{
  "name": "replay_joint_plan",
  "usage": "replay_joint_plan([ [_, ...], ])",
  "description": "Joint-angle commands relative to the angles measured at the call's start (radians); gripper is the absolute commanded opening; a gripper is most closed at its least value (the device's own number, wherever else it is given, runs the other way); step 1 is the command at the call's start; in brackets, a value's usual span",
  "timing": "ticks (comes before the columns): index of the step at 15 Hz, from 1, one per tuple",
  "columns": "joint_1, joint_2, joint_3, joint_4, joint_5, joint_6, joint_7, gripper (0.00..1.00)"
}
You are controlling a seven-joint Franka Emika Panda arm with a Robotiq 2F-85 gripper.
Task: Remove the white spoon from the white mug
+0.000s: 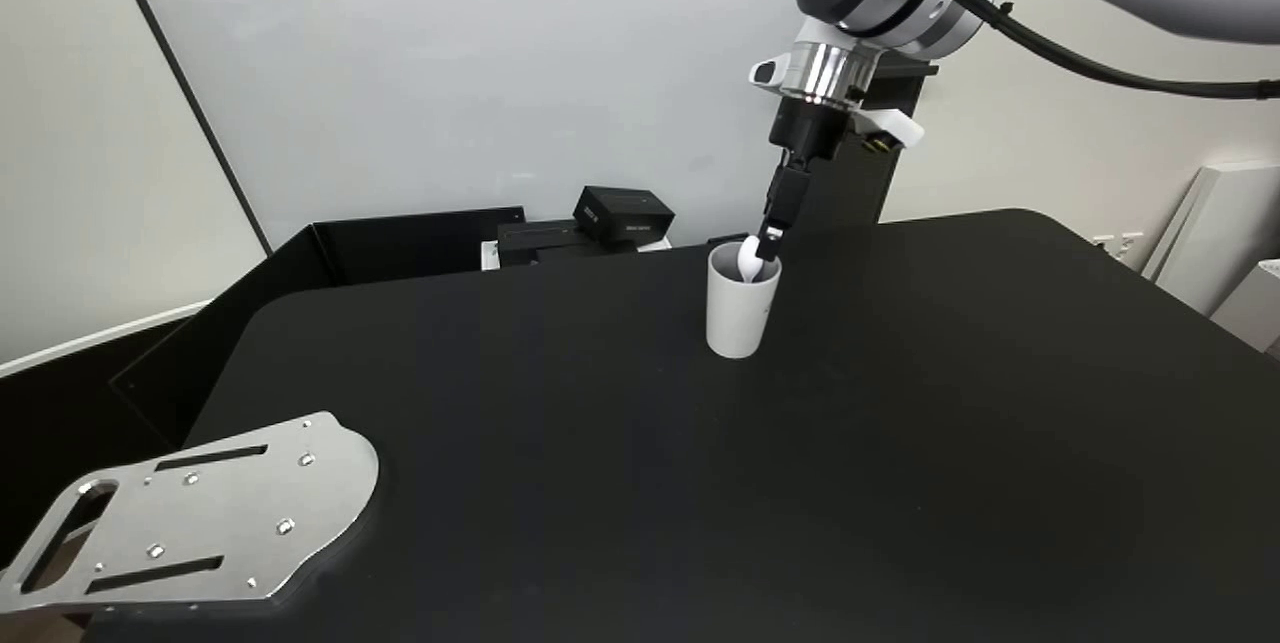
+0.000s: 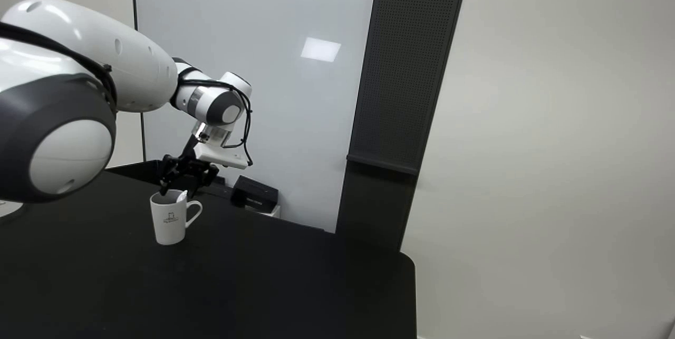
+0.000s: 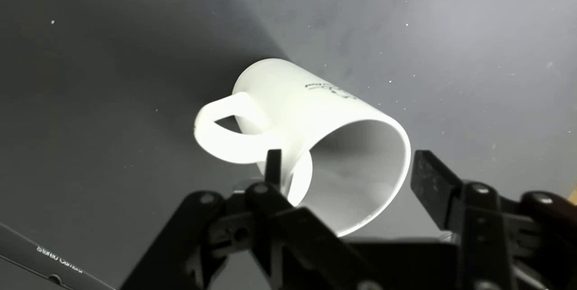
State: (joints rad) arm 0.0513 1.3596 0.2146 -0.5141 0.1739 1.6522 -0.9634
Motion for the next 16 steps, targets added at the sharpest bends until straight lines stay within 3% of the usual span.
replay_joint_plan([
  [1,0.003,0.014,-0.004,0.038,-0.008,-0.015,0.004,0.45],
  [7,0.002,0.014,-0.013,0.038,-0.013,-0.010,0.007,0.04],
  [16,0.003,0.007,-0.027,0.039,-0.016,-0.003,0.023,0.00],
])
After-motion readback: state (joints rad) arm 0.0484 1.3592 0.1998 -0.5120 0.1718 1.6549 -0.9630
